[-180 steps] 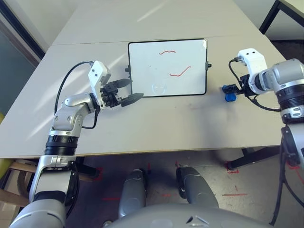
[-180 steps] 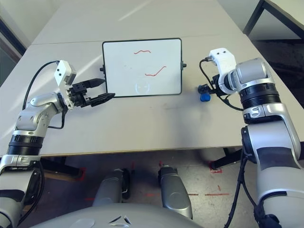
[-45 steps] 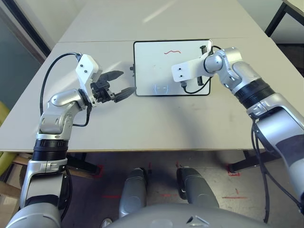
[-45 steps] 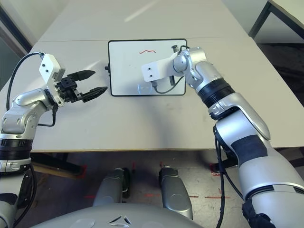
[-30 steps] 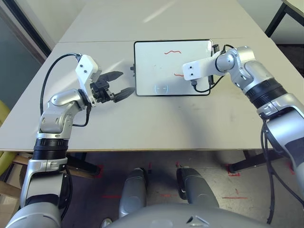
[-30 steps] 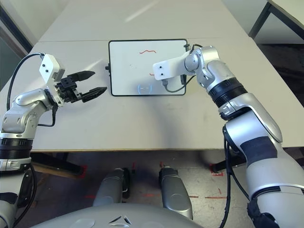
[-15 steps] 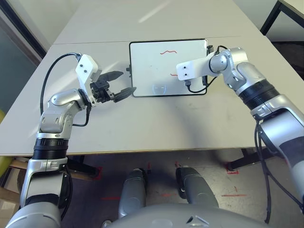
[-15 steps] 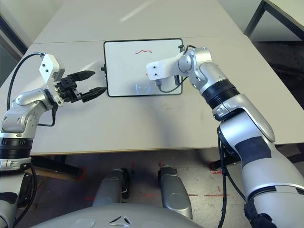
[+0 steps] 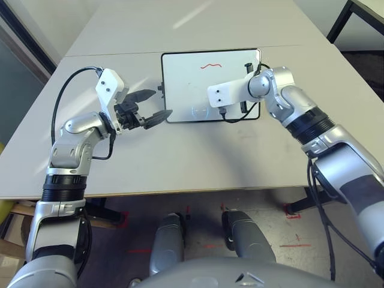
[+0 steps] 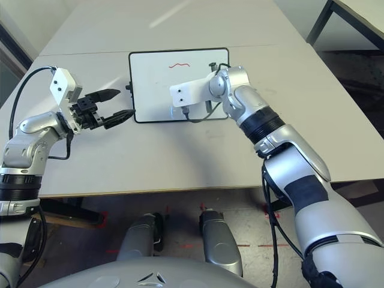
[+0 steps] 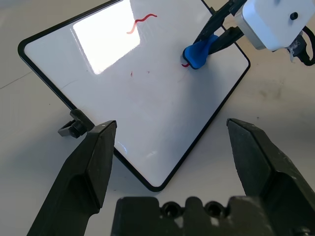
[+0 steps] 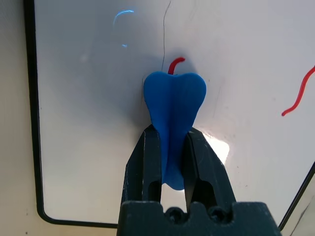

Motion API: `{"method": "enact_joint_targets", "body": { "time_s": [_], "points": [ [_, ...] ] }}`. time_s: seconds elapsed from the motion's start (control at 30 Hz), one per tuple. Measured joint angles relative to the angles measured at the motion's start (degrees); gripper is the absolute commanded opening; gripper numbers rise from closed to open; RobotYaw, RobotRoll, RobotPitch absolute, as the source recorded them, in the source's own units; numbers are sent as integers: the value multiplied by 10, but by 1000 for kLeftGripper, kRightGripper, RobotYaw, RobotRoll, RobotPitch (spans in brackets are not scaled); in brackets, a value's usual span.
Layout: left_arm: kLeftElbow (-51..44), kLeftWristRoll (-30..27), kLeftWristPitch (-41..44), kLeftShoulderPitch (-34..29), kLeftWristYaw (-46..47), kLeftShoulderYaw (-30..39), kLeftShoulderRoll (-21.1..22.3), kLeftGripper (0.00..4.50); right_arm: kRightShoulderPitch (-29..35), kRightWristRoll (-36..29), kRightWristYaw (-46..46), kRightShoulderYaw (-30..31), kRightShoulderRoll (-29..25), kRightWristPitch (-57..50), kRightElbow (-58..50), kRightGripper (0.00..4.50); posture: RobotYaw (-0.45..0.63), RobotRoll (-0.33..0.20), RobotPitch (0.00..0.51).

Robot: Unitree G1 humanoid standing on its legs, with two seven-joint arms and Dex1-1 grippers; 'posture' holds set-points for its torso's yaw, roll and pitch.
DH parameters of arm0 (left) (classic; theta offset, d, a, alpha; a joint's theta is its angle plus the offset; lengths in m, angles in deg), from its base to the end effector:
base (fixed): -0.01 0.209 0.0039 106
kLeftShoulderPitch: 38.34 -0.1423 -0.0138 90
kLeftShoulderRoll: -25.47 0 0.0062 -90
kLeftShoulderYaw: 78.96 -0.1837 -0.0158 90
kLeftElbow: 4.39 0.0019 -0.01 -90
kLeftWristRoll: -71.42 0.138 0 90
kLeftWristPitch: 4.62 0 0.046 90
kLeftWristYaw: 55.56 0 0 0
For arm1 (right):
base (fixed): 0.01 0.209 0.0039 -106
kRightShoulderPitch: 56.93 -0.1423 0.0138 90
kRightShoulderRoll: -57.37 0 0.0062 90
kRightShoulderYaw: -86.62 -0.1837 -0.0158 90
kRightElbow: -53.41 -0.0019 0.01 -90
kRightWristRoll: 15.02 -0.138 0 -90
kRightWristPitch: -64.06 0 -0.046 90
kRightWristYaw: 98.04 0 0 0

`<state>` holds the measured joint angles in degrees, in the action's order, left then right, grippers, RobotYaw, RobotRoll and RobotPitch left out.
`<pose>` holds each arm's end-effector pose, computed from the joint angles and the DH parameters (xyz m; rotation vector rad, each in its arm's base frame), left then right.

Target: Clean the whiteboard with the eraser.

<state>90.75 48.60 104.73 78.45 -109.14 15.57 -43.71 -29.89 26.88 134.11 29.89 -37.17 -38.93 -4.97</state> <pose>0.2749 0.2583 0.1727 0.2262 0.0139 -0.8596 0.3470 -0.0917 0.2172 -1.5583 0.2580 0.7908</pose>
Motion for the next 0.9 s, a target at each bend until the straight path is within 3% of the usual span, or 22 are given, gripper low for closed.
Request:
{"method": "enact_joint_targets", "body": {
  "time_s": [0.47,0.9],
  "points": [
    [-9,0,5,0,2,0,-3,4500,-34,0,-27,3,36,22,57,386,-106,0,119],
    [-16,0,6,0,2,0,-5,4500,-9,1,-7,12,-51,54,19,386,-123,0,121]
  ]
}}
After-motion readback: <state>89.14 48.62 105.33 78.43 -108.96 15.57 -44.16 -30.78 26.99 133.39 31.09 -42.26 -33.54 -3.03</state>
